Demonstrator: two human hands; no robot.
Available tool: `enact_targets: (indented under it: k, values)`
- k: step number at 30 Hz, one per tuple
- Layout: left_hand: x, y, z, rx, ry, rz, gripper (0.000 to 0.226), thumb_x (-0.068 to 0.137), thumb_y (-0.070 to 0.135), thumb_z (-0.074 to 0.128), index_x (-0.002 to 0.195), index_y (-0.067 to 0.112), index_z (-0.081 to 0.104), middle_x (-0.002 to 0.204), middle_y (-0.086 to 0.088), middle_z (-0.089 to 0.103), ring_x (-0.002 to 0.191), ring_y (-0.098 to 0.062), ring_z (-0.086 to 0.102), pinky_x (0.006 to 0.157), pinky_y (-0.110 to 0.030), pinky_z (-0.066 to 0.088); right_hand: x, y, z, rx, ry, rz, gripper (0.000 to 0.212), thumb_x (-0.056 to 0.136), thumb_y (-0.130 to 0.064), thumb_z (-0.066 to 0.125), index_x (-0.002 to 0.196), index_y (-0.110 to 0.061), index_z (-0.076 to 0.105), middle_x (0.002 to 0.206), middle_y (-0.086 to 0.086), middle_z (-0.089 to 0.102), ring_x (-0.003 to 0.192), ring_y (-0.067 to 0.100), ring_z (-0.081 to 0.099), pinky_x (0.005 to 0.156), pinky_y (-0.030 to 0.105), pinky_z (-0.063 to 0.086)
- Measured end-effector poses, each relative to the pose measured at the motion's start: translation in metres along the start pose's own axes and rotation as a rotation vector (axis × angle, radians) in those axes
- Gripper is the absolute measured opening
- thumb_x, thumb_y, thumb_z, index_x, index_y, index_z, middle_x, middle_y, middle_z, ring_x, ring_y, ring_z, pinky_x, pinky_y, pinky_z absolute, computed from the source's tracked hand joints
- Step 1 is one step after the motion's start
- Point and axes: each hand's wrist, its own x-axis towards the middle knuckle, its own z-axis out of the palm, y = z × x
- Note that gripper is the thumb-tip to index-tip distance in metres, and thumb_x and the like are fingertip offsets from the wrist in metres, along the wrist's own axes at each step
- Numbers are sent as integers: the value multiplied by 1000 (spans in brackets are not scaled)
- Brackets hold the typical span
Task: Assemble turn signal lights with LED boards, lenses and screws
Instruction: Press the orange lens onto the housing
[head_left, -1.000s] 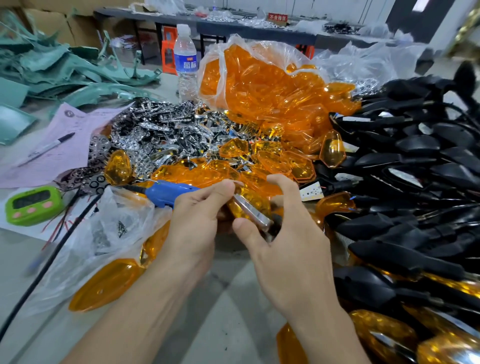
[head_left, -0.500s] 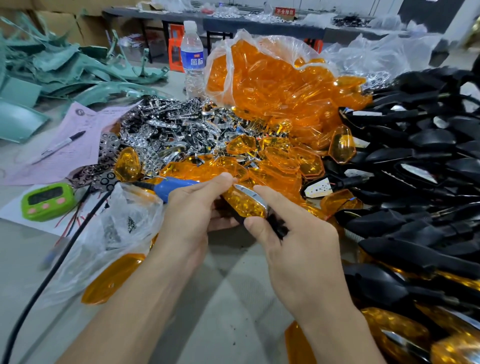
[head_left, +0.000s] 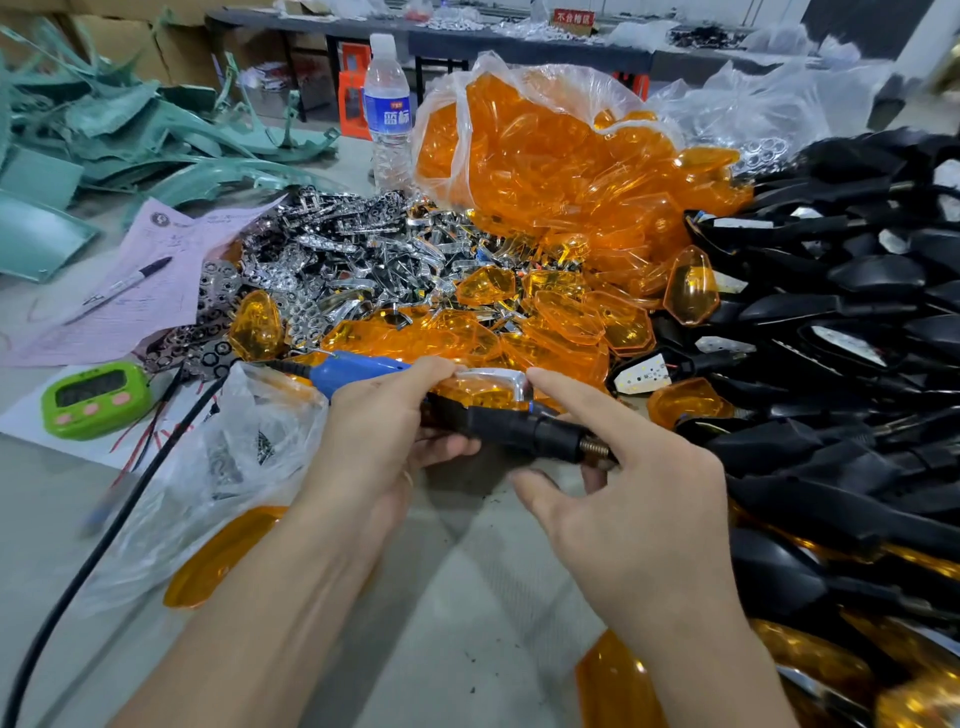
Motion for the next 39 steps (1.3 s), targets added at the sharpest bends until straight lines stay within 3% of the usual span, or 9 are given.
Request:
enact_targets:
  k: [11, 15, 23, 26, 29, 31, 33, 36, 39]
  values:
    - [0, -6, -2, 176, 8, 176, 23, 86, 11, 68, 65, 0, 68, 46, -19, 57, 31, -21, 49, 32, -18, 33, 4, -7, -1, -157, 160, -107, 46, 65, -49, 79, 110, -36, 77, 84, -26, 59, 86, 6, 48, 75, 40, 54]
    - [-2, -9, -1, 250, 34, 253, 28, 83, 11, 69, 55, 10, 72, 45, -14, 57, 31, -22, 48, 32, -19, 34, 3, -16, 4, -363, 72, -50, 53, 56, -60, 84, 97, -40, 58, 71, -20, 66, 59, 4, 46, 65, 28, 35]
    - [-4, -13, -4, 425, 62, 374, 17, 75, 25, 69, 62, 21, 78, 46, 2, 57, 40, -19, 51, 37, -31, 49, 0, -21, 11, -570, 34, -111, 45, 66, -70, 75, 86, -33, 59, 64, -10, 65, 59, 17, 61, 64, 32, 28]
    - [-3, -12, -6, 525, 109, 457, 14, 72, 36, 68, 69, 31, 80, 50, -1, 62, 49, -24, 58, 48, -52, 59, -2, -20, 16, -527, 2, -127, 42, 71, -63, 78, 84, -31, 55, 68, -10, 63, 65, 17, 59, 67, 34, 27]
    - [-1, -12, -7, 576, 148, 538, 19, 72, 40, 64, 72, 27, 78, 53, -6, 59, 60, -34, 59, 52, -52, 58, -3, -17, 21, -439, 23, -118, 48, 68, -54, 82, 81, -32, 41, 66, -12, 58, 63, 16, 48, 66, 33, 23]
    - [-5, -14, -5, 556, 157, 568, 26, 78, 47, 61, 73, 25, 76, 58, -5, 62, 60, -26, 58, 58, -46, 56, -3, -15, 25, -324, 18, -82, 43, 71, -53, 80, 80, -30, 45, 67, -12, 59, 61, 14, 52, 63, 33, 39]
    - [-12, -15, -2, 408, 19, 461, 40, 82, 63, 57, 79, 29, 78, 69, 1, 71, 68, -13, 66, 72, -42, 56, -1, -13, 28, -158, -55, 11, 35, 78, -56, 74, 85, -29, 54, 72, -8, 65, 69, 18, 63, 66, 43, 54]
    - [-20, -9, 1, 33, -417, 168, 51, 78, 68, 60, 103, 28, 81, 108, -2, 79, 106, -21, 74, 97, -45, 59, 3, -8, 30, -36, -148, 72, 34, 82, -60, 65, 93, -28, 62, 82, -5, 71, 81, 21, 69, 76, 49, 57]
    - [-29, -1, 4, -91, -568, 89, 26, 82, 40, 72, 89, 15, 77, 110, -18, 77, 102, -28, 76, 82, -40, 64, 5, -6, 32, 109, -206, 118, 45, 82, -60, 59, 101, -21, 70, 93, 0, 75, 93, 26, 72, 86, 52, 57]
